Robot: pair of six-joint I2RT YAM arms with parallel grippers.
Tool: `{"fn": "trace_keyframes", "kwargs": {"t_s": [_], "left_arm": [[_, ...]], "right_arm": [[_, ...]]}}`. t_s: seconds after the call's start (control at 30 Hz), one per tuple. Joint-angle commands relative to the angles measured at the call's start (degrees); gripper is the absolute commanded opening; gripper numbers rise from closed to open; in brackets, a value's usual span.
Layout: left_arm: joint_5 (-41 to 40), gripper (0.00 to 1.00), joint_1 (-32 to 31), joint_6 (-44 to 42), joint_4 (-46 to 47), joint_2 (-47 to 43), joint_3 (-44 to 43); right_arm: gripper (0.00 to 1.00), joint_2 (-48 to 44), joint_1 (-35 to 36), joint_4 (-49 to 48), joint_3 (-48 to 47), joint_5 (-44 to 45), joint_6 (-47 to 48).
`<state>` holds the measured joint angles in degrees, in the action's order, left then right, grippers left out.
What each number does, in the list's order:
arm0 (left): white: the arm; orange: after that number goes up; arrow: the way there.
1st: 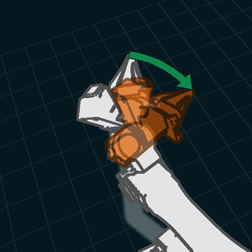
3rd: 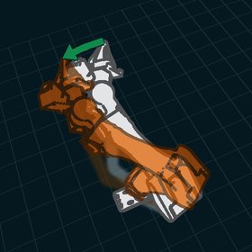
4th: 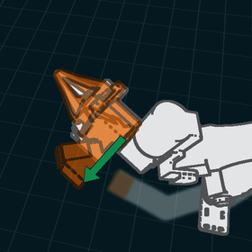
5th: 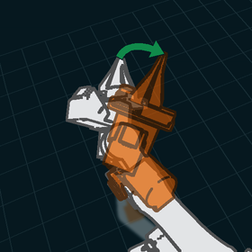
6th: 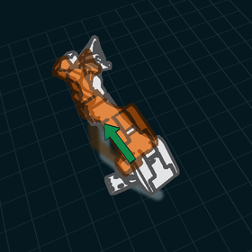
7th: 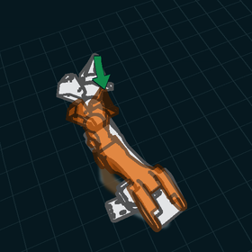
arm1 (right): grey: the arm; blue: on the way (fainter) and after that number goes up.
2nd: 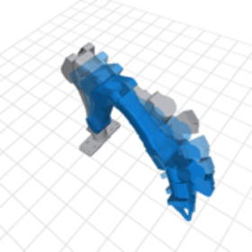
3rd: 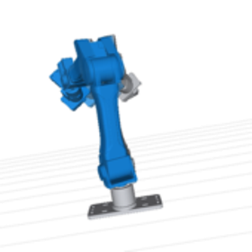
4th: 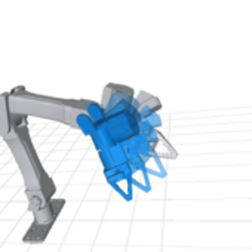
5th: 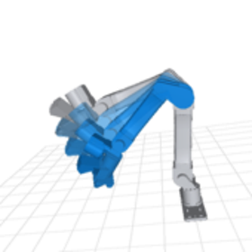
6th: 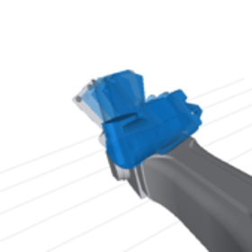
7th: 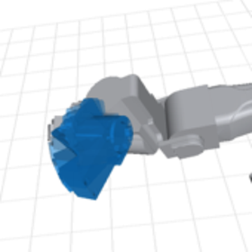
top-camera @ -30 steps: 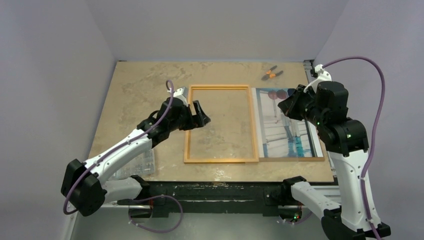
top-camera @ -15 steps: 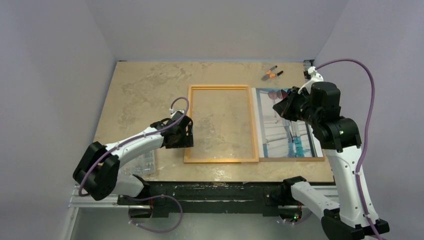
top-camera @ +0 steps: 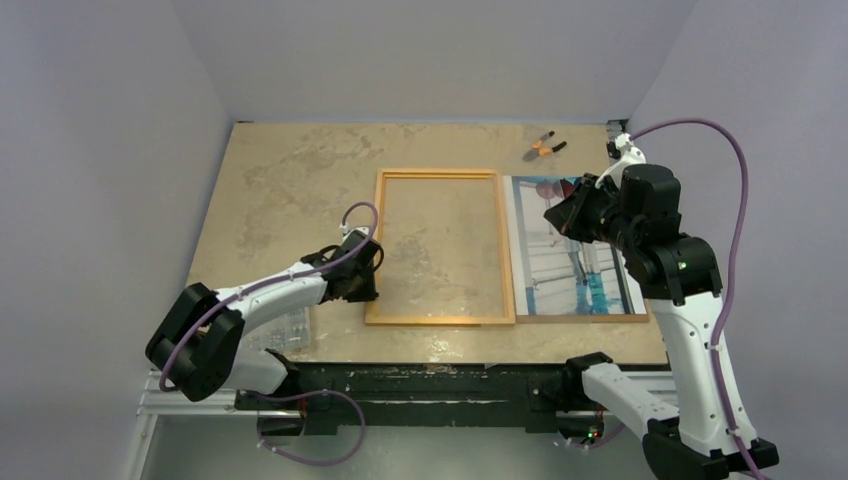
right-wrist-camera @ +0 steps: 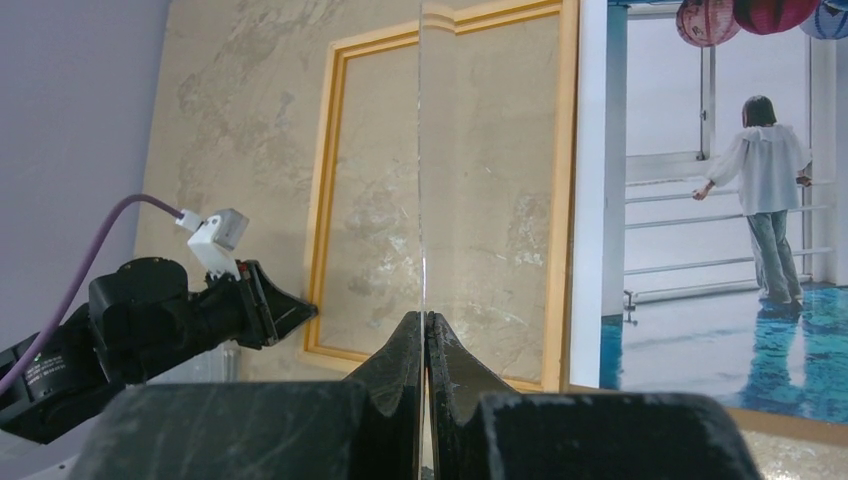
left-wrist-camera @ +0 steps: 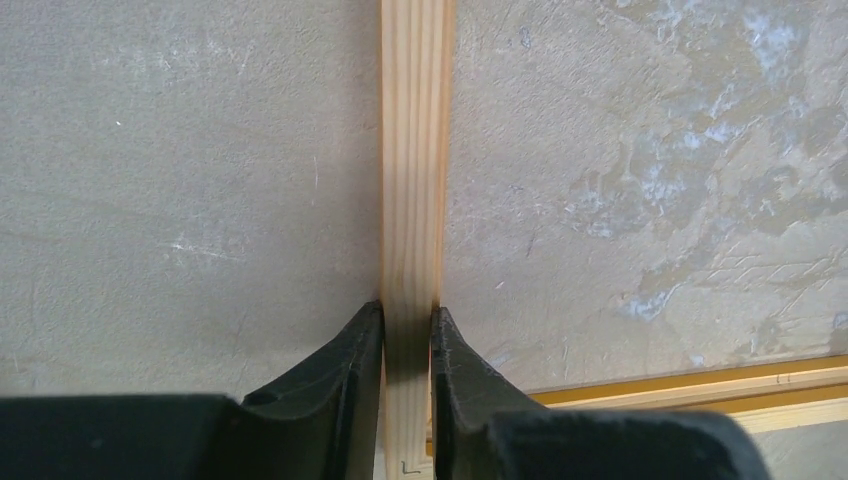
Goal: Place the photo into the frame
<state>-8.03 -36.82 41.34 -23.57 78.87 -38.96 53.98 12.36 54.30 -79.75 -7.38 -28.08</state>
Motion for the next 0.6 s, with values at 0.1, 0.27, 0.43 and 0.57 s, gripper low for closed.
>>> {"fn": "trace_keyframes", "kwargs": {"t_s": [0.1,0.27,0.43,0.57], "left_arm": [[-2.1,0.06,-3.8,1.4,-2.0,-1.6,4.2],[-4.1,0.0,-7.5,3.7,-3.6,-2.3,4.7],[-5.2,0.0,-10.6,5.5,-4.3,-2.3,4.5],[-5.5,0.0,-11.4,6.1,-4.7,-3.5,5.3]], "right_arm": [[0.0,-0.7,-0.1,-3.6,0.1,-1.9,-0.9],[0.0,-0.7,0.0,-3.6,0.2,-2.1,-1.0],[0.0,-0.7,-0.1,-3.9,0.4,-2.5,-1.3],[0.0,-0.7,0.0,-3.9,0.1,-2.8,-1.3]]}}
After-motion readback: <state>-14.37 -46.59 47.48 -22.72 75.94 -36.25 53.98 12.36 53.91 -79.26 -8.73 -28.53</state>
